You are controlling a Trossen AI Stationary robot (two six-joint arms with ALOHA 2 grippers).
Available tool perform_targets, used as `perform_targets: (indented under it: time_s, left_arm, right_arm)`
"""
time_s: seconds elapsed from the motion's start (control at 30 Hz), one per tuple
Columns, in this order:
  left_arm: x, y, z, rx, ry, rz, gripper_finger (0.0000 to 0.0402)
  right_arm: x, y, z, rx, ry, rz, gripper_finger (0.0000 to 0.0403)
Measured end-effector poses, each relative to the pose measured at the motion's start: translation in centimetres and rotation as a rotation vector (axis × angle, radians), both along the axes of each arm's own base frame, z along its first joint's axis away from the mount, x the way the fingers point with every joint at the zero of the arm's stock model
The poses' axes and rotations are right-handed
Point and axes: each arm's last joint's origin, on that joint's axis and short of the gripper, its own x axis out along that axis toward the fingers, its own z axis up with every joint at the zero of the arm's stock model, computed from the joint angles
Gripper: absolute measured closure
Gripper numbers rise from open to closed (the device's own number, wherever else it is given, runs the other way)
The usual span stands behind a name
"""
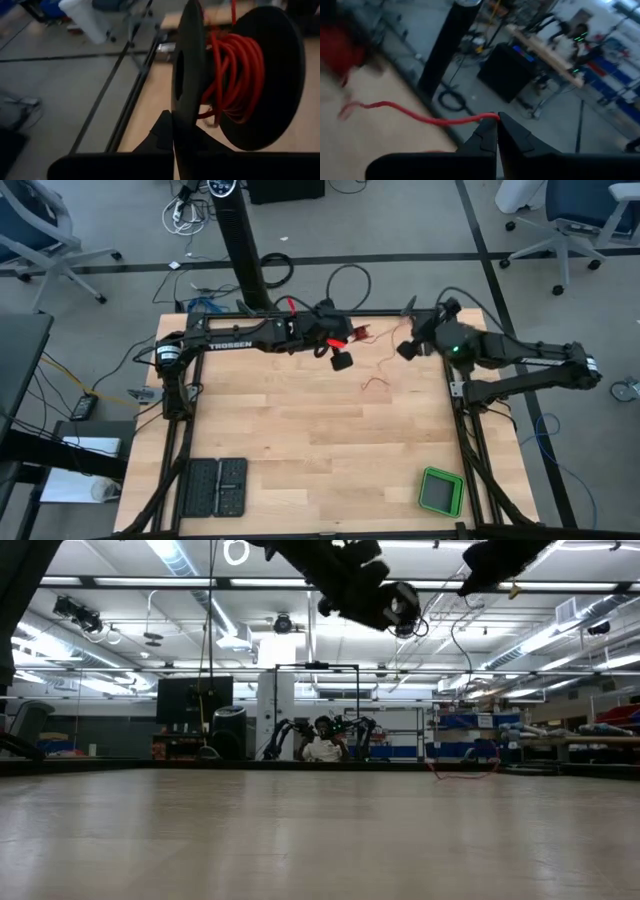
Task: Coil cords
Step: Coil the red wire cable onto the black spool
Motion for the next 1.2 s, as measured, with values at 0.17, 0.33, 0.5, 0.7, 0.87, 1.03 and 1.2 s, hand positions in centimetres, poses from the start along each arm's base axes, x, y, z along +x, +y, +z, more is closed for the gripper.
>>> perform_targets:
  time_s: [0.17, 0.33, 0.5, 0.7, 0.87, 1.03, 1.2]
  left_arm:
    - [-0.3, -0.3, -0.6, 0.018, 0.091, -0.021, 0.04]
    - [-0.3, -1.4, -0.8, 0.092, 0.168, -0.091, 0.0399]
    - [-0.3, -1.4, -1.3, 0.23, 0.245, 0.087, 0.0399]
    - [-0.6, -0.6, -1.8, 0.283, 0.283, 0.261, 0.0399]
    - [-0.9, -0.1, -1.8, 0.238, 0.234, 0.371, 0.0399]
    - [-1.1, 0.5, -1.9, 0.193, 0.205, 0.421, 0.0399]
    - [-1.4, 1.2, -2.1, 0.175, 0.21, 0.449, 0.0399]
  right_arm:
    - [0.5, -0.8, 1.9, -0.111, -0.071, -0.003, 0.0401]
    - [2.2, -1.5, 2.1, -0.195, -0.02, 0.011, 0.0401]
    - [3.5, -1.3, 2.3, -0.17, -0.144, 0.12, 0.0402]
    - [5.4, -0.4, 2.0, -0.112, -0.254, 0.277, 0.0402]
    - [6.7, 0.2, 1.1, -0.044, -0.276, 0.357, 0.0403]
    - [7.2, 1.2, 1.0, -0.024, -0.303, 0.403, 0.0403]
    - [7.2, 1.8, 1.6, -0.054, -0.341, 0.423, 0.0403]
